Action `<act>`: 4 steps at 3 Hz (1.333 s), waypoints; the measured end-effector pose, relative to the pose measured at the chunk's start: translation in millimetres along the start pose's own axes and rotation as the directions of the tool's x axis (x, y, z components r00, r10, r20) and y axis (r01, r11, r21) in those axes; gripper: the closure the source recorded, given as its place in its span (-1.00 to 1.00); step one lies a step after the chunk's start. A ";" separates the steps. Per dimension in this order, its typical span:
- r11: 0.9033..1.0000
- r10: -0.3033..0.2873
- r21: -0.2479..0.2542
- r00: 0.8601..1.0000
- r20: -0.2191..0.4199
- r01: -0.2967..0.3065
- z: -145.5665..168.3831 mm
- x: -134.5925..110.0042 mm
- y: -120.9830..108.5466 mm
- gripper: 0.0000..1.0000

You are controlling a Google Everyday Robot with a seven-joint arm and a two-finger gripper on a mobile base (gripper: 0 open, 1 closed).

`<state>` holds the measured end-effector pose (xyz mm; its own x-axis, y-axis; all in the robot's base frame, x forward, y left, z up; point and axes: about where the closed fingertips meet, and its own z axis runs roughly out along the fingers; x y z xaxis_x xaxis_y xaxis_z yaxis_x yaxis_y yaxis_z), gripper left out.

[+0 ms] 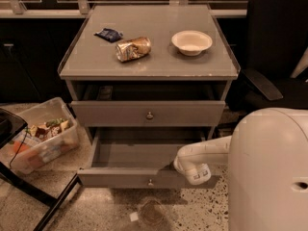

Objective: Open middle drawer

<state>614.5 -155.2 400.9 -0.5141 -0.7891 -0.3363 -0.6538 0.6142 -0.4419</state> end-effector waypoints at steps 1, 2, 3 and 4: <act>1.000 -0.005 -0.009 1.000 -0.004 0.005 0.0 -0.6 0.7 0.16; 0.998 -0.045 -0.042 0.999 -0.013 0.044 -2.6 -2.5 7.1 -0.30; 0.998 -0.045 -0.042 0.999 -0.013 0.044 -1.9 -3.1 3.3 -0.77; 0.998 -0.045 -0.042 0.999 -0.013 0.044 -0.9 -4.0 -2.8 -1.00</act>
Offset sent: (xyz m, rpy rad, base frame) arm -0.0629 0.0019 -0.0437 0.0006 0.5538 0.2833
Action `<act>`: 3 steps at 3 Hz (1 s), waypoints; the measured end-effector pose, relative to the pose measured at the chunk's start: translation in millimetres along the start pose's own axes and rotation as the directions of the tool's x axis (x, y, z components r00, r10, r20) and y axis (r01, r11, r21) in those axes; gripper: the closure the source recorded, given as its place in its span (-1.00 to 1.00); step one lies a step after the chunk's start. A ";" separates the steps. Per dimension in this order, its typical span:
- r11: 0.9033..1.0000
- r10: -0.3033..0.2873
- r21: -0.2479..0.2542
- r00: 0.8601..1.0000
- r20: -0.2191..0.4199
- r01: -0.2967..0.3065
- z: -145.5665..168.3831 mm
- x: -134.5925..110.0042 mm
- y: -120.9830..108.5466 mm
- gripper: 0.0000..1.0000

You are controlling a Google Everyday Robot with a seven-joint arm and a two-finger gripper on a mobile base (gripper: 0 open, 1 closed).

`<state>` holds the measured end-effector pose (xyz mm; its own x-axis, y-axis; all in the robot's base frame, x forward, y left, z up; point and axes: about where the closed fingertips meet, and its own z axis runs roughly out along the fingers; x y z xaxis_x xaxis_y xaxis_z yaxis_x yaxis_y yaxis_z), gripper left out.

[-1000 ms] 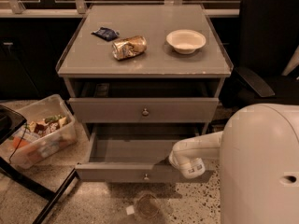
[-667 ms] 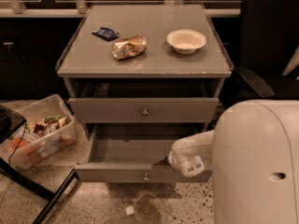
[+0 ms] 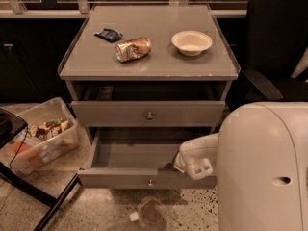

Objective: Open middle drawer

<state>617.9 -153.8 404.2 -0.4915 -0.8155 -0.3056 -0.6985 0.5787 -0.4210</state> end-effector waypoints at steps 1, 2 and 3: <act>1.000 0.000 0.000 1.000 0.000 0.000 2.8 -0.3 -6.8 -1.00; 1.000 0.000 0.000 1.000 0.000 0.000 2.8 -0.3 -10.8 -1.00; 1.000 0.000 -0.001 1.000 0.000 0.000 3.3 -0.1 -13.6 -1.00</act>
Offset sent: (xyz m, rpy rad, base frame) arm -0.0819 -0.0091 -0.0523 0.1868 0.5671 0.2507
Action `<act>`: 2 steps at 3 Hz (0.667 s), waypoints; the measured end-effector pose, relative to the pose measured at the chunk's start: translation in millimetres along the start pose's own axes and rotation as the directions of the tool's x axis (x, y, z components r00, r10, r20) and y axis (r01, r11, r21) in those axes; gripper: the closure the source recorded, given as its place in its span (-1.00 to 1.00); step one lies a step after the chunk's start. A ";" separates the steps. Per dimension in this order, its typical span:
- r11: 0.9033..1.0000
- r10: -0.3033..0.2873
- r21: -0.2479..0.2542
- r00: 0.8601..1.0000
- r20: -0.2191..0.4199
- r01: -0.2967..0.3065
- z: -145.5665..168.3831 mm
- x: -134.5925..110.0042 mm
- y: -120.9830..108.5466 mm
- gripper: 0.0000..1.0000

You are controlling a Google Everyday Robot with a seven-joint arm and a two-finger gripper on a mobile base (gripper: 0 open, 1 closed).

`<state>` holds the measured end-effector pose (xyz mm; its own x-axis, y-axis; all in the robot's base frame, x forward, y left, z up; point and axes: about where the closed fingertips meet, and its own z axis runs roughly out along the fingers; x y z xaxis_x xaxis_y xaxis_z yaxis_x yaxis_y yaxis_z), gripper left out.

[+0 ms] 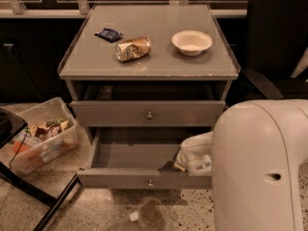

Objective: Open middle drawer

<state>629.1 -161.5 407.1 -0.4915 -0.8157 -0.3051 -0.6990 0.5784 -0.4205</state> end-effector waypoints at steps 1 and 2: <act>1.000 -0.005 -0.009 1.000 -0.005 0.005 0.5 2.0 0.8 -1.00; 1.000 -0.010 -0.018 1.000 -0.009 0.010 1.0 2.3 1.1 -1.00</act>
Offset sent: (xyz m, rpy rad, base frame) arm -0.0906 -0.0269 -0.0418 0.4514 0.4791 0.1754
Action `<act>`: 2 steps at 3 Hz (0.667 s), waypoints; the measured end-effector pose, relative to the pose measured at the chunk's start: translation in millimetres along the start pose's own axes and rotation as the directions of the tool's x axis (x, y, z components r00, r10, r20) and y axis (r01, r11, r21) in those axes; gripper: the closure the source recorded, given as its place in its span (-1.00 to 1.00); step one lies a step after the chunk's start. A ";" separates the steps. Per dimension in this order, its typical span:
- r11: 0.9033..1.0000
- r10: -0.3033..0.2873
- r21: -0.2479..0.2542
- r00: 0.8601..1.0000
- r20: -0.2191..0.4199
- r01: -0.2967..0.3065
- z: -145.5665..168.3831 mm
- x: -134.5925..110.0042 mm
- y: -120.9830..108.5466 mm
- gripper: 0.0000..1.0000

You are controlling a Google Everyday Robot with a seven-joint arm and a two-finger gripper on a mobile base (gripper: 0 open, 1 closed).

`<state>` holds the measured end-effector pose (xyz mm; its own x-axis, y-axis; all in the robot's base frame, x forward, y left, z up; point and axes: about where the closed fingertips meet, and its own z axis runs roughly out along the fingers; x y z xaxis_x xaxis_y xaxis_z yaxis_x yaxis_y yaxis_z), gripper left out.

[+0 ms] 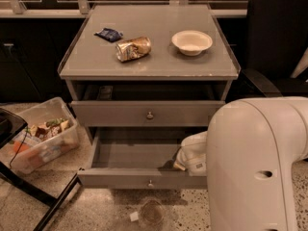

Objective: Open middle drawer

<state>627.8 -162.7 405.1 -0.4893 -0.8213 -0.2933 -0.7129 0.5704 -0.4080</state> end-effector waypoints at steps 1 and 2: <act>1.000 0.003 -0.003 1.000 -0.002 -0.003 0.7 1.2 -3.4 -1.00; 1.000 0.014 -0.004 1.000 -0.009 -0.014 -0.4 6.3 -9.3 -0.63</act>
Offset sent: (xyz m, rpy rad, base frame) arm -0.0271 -0.0990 -0.0091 0.5413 0.2701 0.0268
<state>631.1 -173.2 407.4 -0.5037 -0.8132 -0.2914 -0.7078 0.5819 -0.4005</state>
